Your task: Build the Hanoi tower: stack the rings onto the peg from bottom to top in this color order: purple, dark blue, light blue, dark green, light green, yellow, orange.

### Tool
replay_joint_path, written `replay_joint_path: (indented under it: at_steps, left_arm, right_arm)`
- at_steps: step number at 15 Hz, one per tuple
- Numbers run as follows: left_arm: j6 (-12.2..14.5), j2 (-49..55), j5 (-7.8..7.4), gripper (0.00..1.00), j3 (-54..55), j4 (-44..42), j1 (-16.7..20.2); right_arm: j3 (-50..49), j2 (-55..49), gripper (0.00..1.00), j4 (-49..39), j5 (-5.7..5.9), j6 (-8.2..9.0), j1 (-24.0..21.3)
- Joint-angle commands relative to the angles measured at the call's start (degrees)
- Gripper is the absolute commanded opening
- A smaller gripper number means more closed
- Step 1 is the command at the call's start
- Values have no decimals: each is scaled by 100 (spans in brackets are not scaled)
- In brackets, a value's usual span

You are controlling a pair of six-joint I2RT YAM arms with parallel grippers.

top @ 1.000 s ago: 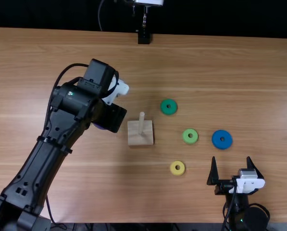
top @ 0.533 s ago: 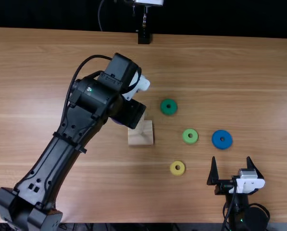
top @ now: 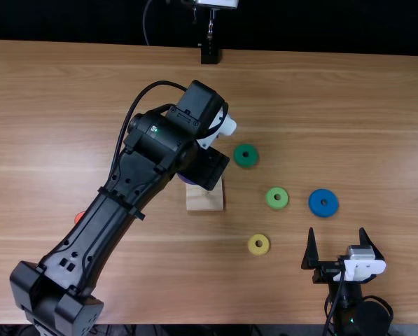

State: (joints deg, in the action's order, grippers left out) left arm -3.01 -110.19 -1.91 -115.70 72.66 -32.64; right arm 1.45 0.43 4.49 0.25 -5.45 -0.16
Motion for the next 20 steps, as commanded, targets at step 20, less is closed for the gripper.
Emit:
replay_joint_path:
  at_steps: [20]
  left_arm:
    - [-58,-679,-30,0,-708,-52,-278]
  right_arm:
    - [-40,-43,100,53,70,7,-71]
